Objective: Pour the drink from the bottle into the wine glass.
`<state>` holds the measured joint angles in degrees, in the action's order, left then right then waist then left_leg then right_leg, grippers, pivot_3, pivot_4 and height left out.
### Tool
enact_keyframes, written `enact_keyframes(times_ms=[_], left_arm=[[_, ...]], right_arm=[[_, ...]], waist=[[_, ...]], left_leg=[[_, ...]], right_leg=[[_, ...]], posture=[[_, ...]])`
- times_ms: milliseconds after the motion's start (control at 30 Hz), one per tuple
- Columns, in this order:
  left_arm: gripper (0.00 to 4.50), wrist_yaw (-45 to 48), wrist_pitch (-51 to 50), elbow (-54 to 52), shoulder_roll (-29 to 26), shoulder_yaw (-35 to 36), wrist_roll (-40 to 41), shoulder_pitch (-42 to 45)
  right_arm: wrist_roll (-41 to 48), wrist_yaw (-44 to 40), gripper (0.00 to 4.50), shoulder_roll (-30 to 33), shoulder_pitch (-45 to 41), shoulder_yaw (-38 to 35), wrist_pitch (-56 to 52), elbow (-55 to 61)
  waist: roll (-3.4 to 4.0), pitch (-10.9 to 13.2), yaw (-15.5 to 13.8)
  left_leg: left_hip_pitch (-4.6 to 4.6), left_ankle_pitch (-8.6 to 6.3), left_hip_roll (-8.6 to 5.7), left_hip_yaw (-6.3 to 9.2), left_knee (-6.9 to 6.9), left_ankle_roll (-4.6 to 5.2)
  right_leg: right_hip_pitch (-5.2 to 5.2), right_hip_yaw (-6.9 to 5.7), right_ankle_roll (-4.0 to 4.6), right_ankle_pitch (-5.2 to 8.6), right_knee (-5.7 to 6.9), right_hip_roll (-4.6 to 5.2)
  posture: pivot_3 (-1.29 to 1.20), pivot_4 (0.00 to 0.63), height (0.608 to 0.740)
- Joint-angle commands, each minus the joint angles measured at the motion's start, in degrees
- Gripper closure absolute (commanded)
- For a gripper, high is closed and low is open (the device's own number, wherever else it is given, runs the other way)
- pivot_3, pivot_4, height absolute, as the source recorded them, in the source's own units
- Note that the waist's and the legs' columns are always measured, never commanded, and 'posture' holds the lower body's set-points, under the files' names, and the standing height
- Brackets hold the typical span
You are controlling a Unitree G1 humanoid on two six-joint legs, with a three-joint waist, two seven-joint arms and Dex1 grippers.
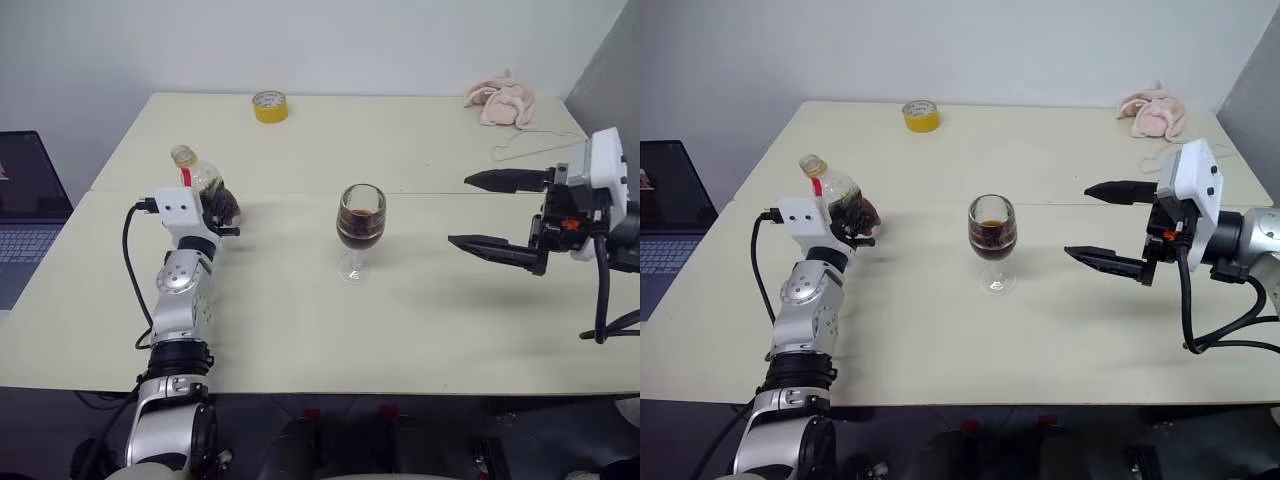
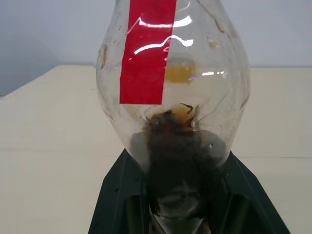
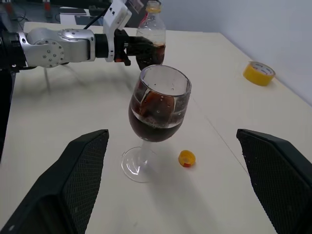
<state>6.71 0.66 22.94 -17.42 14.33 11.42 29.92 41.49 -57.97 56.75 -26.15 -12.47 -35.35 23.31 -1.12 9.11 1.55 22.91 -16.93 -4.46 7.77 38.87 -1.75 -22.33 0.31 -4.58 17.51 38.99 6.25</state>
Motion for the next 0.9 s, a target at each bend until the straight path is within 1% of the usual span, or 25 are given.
enact_keyframes(times_ms=[33, 133, 200, 233, 467, 500, 700, 833, 900], left_arm=[[3.40, -2.17, 2.28, -0.74, -0.18, 2.04, -0.28, -0.19], [3.40, -2.40, 2.30, -1.04, 0.31, 2.31, 0.11, -0.80], [2.75, -2.63, 2.46, -0.84, 0.66, 2.30, 0.02, -1.27], [2.49, -2.69, 2.46, -0.81, 0.80, 2.20, -0.14, -1.49], [0.20, -3.44, 2.53, -1.36, 1.02, 2.16, -0.76, -2.05], [0.03, -3.46, 2.59, -1.45, 0.96, 2.12, -0.81, -2.02], [0.03, -3.07, 2.28, -1.98, 0.51, 1.89, -0.83, -2.04], [0.03, -1.47, 0.87, -5.22, -0.25, 1.10, -0.99, -3.40], [0.03, -1.26, -0.80, -8.96, -0.80, 1.57, -0.41, -5.07]], right_arm=[[-0.37, -0.98, 0.00, 0.10, -1.74, -0.17, 1.34, -0.15], [-0.55, -1.30, 0.00, 0.13, -2.20, 0.20, 1.39, -0.47], [-0.71, -1.43, 0.00, 0.09, -2.41, 0.41, 1.44, -0.64], [-0.80, -1.51, 0.00, 0.10, -2.46, 0.49, 1.48, -0.72], [-1.62, -1.98, 0.00, 0.13, -2.54, 0.62, 1.54, -1.06], [-1.76, -2.05, 0.00, 0.10, -2.51, 0.60, 1.56, -1.10], [-2.14, -2.12, 0.00, -0.06, -2.25, 0.58, 1.76, -1.06], [-2.36, -2.43, 0.00, -0.17, -1.89, 0.38, 2.28, -1.79], [-2.47, -2.72, 0.00, -0.24, -1.72, -0.17, 2.74, -3.18]], waist=[[0.00, 0.00, -0.01], [0.00, 0.00, -0.07], [0.00, 0.00, -0.07], [0.00, 0.00, -0.07], [-0.01, -0.01, -0.06], [-0.01, -0.01, -0.06], [-0.01, -0.01, -0.06], [-0.01, -0.01, -0.05], [-0.01, -0.01, -0.03]], left_leg=[[0.00, 0.00, 0.00, 0.00, 0.00, 0.00], [0.00, 0.00, -0.01, -0.01, 0.00, 0.00], [0.01, 0.00, -0.01, 0.00, 0.00, 0.00], [0.00, 0.00, -0.01, 0.00, 0.01, 0.00], [0.00, 0.00, -0.01, -0.02, 0.00, 0.00], [0.00, 0.00, -0.01, -0.02, 0.00, 0.00], [0.00, 0.00, -0.01, -0.02, -0.01, 0.00], [0.00, 0.00, 0.00, -0.02, -0.01, 0.00], [0.00, 0.00, -0.01, -0.02, -0.01, 0.00]], right_leg=[[0.00, 0.00, 0.00, 0.00, 0.00, 0.00], [0.00, 0.01, 0.00, 0.00, 0.00, 0.01], [-0.01, 0.01, 0.00, 0.00, 0.00, 0.01], [0.00, 0.01, 0.00, 0.00, 0.00, 0.01], [0.00, 0.02, 0.00, 0.00, 0.00, 0.01], [-0.01, 0.02, 0.00, 0.00, 0.00, 0.01], [-0.01, 0.02, 0.00, 0.00, 0.00, 0.01], [-0.01, 0.02, 0.00, 0.00, 0.00, 0.01], [-0.01, 0.04, 0.00, 0.00, -0.01, 0.01]], posture=[[0.00, 0.150, 0.740], [0.00, 0.150, 0.740], [0.00, 0.150, 0.740], [0.00, 0.150, 0.740], [0.00, 0.150, 0.740], [0.00, 0.150, 0.740], [0.00, 0.150, 0.740], [0.00, 0.150, 0.740], [0.00, 0.150, 0.740]])
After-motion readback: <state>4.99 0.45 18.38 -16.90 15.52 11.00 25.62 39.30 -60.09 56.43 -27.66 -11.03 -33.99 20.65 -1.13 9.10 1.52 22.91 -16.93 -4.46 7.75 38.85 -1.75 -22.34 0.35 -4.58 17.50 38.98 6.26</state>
